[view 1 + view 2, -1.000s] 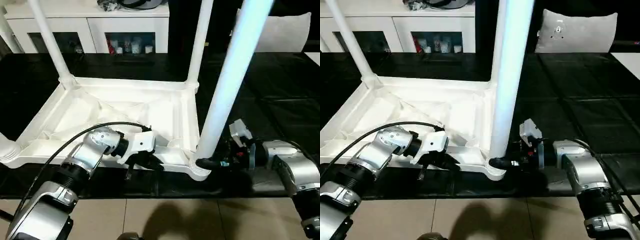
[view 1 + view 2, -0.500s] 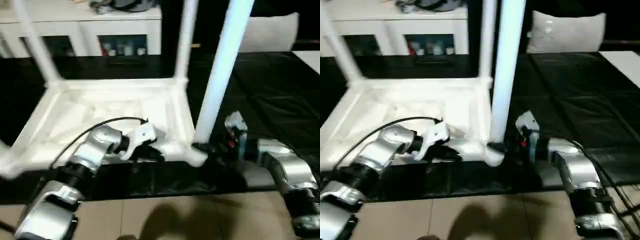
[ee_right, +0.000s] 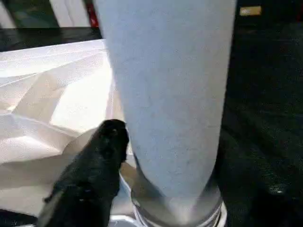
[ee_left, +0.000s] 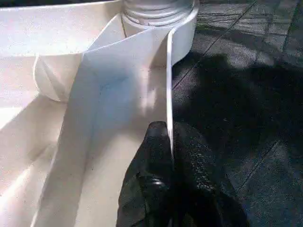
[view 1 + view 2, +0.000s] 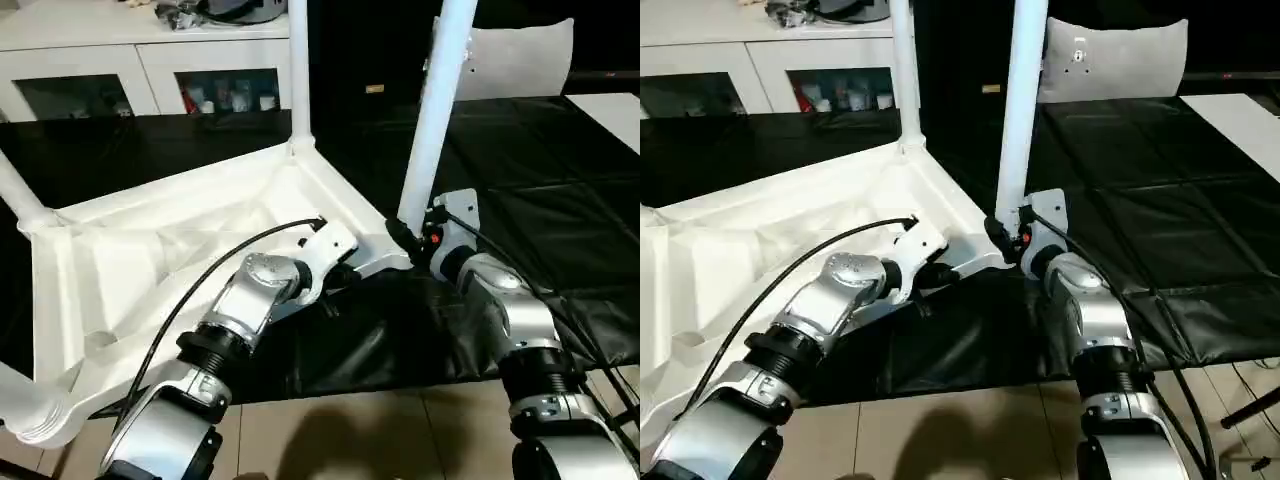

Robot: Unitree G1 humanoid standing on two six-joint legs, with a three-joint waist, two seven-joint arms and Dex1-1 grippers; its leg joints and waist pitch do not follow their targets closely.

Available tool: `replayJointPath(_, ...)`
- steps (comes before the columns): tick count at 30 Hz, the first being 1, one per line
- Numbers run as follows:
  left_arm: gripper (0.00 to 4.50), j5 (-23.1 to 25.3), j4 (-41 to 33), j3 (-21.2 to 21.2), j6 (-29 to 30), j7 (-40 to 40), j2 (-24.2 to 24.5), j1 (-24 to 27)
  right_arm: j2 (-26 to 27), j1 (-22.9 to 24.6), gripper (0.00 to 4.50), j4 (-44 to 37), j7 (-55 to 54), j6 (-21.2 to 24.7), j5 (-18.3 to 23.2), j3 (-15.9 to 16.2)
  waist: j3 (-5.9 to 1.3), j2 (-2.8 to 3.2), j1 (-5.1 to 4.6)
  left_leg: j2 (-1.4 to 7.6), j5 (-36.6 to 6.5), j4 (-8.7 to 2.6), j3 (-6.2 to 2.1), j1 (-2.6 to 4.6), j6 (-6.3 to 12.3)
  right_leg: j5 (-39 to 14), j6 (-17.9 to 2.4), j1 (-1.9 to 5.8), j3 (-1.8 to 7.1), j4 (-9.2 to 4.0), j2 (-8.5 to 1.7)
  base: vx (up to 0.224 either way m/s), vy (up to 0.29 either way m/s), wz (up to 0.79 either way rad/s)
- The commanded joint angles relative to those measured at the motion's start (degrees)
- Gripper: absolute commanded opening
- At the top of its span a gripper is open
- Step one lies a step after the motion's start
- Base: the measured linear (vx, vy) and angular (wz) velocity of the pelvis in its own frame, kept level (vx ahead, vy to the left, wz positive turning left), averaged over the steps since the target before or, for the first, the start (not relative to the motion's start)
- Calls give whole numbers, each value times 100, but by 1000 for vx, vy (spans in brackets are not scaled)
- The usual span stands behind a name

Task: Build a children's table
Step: Rotate leg to tighten

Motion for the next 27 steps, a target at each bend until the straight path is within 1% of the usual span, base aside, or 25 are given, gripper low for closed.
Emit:
replayJointPath(1, 0, 42, -18, -71, -284, 61, 10, -53, 77, 78, 334, -63, 522, -133, 143, 253, -362, -84, 30, 497, 228, -368, -223, -49, 797, -1118, -392, 404, 513, -473, -755, 0, 0, 0)
replayJointPath(3, 0, -10, -47, -102, -576, -326, 215, 34, -280, 200, 354, -156, 1143, -324, 216, 282, -370, -86, 47, 507, 305, -356, -227, -49, 860, -955, -431, 398, 510, -442, -752, 0, 0, 0)
replayJointPath(4, 0, -10, -47, -102, -576, -326, 215, 34, -280, 200, 361, -156, 1143, -324, 216, 282, -374, -94, 57, 499, 316, -351, -231, -61, 888, -919, -412, 409, 509, -438, -755, 0, 0, 0)
replayJointPath(5, 0, -47, -69, -159, -858, -706, 440, 115, -637, 327, 379, -297, 1740, -390, 283, 311, -367, -86, 69, 484, 331, -340, -223, -73, 962, -876, -401, 413, 503, -442, -752, 0, 0, 0)
replayJointPath(6, 0, -49, -71, -173, -915, -774, 484, 129, -701, 349, 379, -324, 1850, -394, 301, 311, -372, -96, 74, 483, 325, -336, -223, -69, 987, -887, -373, 418, 503, -441, -745, 0, 0, 0)
replayJointPath(7, 0, -65, -75, -208, -1056, -1012, 639, 173, -943, 419, 379, -397, 2208, -384, 327, 338, -368, -88, 76, 477, 321, -334, -223, -79, 1020, -891, -354, 415, 497, -432, -734, 0, 0, 0)
replayJointPath(8, 0, -73, -76, -216, -1091, -1097, 694, 188, -1034, 442, 399, -417, 2329, -376, 327, 355, -371, -89, 79, 482, 328, -333, -229, -84, 1028, -895, -335, 424, 492, -435, -732, 0, 0, 0)
replayJointPath(9, 0, -123, -60, -234, -1279, -1287, 797, 205, -1222, 485, 406, -442, 2610, -346, 320, 420, -365, -78, 75, 497, 311, -334, -226, -72, 1032, -906, -330, 403, 490, -436, -721, 0, 0, 0)
replayJointPath(10, 0, -147, -51, -243, -1367, -1363, 837, 210, -1295, 502, 406, -450, 2726, -333, 319, 448, -361, -86, 82, 486, 247, -332, -220, -68, 1031, -1025, -297, 406, 476, -461, -714, 0, 0, 0)
replayJointPath(11, 0, -304, -93, -289, -1569, -1912, 1048, 247, -1571, 557, 406, -556, 3238, -350, 395, 498, -359, -67, 101, 483, 209, -336, -214, -62, 1014, -1116, -281, 401, 476, -475, -712, 0, 0, 0)
replayJointPath(12, 0, -369, -128, -337, -1657, -2225, 1172, 266, -1687, 569, 406, -611, 3515, -331, 473, 502, -362, -68, 108, 486, 191, -331, -211, -63, 1010, -1141, -279, 404, 473, -470, -708, 0, 0, 0)
replayJointPath(13, 0, -388, -141, -362, -1692, -2339, 1219, 272, -1724, 571, 406, -628, 3615, -320, 506, 506, -363, -70, 127, 509, 185, -336, -215, -64, 1022, -1133, -272, 396, 482, -460, -706, 0, 0, 0)
replayJointPath(14, 0, -385, -138, -403, -1716, -2484, 1290, 265, -1779, 562, 406, -620, 3748, -326, 524, 529, -363, -47, 131, 532, 208, -339, -224, -52, 1007, -1070, -313, 376, 478, -442, -703, 0, 0, 0)
replayJointPath(16, 0, -376, -128, -495, -1773, -2811, 1438, 237, -1895, 564, 406, -640, 4094, -362, 587, 610, -367, -53, 147, 535, 187, -335, -225, -45, 1000, -1046, -329, 374, 480, -439, -709, 0, 0, 0)
replayJointPath(17, 0, -385, -128, -549, -1837, -3037, 1519, 219, -1970, 576, 406, -673, 4336, -386, 622, 691, -365, -48, 192, 540, 183, -338, -215, -36, 976, -1101, -372, 371, 483, -442, -721, 0, 0, 0)
replayJointPath(18, 0, -389, -124, -557, -1861, -3085, 1532, 216, -1985, 580, 406, -683, 4392, -389, 627, 706, -372, -42, 218, 543, 209, -335, -213, -26, 973, -1080, -392, 368, 483, -439, -722, 0, 0, 0)
replayJointPath(19, 0, -396, -119, -568, -1896, -3155, 1553, 211, -2007, 586, 390, -699, 4475, -393, 636, 729, -379, -46, 250, 558, 266, -329, -214, -18, 971, -952, -440, 360, 497, -416, -726, 0, 0, 0)
replayJointPath(20, 0, -422, -144, -643, -1982, -3431, 1627, 194, -2073, 604, 379, -795, 4801, -282, 696, 848, -385, -62, 269, 578, 299, -327, -221, -15, 983, -821, -493, 358, 499, -388, -731, 0, 0, 0)
replayJointPath(21, 0, -422, -144, -643, -1982, -3431, 1627, 194, -2073, 604, 371, -795, 4801, -282, 696, 848, -384, -60, 274, 580, 304, -326, -225, -25, 995, -781, -510, 365, 497, -371, -733, 0, 0, 0)
replayJointPath(22, 0, -439, -157, -694, -2038, -3589, 1672, 186, -2102, 590, 368, -812, 4950, -207, 720, 914, -385, -55, 284, 589, 317, -329, -231, -24, 995, -762, -521, 362, 497, -366, -741, 0, 0, 0)
replayJointPath(23, 0, -460, -189, -746, -2075, -3749, 1717, 180, -2131, 587, 347, -880, 5135, -93, 769, 1002, -379, -57, 298, 576, 281, -332, -227, -26, 990, -832, -503, 372, 495, -383, -745, 0, 0, 0)
replayJointPath(25, 0, -500, -218, -806, -2141, -3986, 1770, 171, -2159, 571, 338, -950, 5368, 56, 829, 1106, -377, -59, 322, 562, 255, -331, -219, -28, 958, -948, -443, 370, 497, -398, -745, 0, 0, 0)
replayJointPath(26, 0, -497, -214, -821, -2172, -4048, 1781, 162, -2158, 565, 325, -985, 5455, 125, 850, 1137, -378, -48, 335, 573, 242, -336, -219, -13, 929, -1006, -440, 359, 497, -412, -737, 0, 0, 0)
replayJointPath(27, 0, -493, -207, -828, -2194, -4078, 1786, 156, -2155, 560, 325, -999, 5500, 162, 859, 1151, -377, -47, 343, 581, 245, -335, -220, -11, 907, -1002, -447, 356, 500, -407, -738, 0, 0, 0)
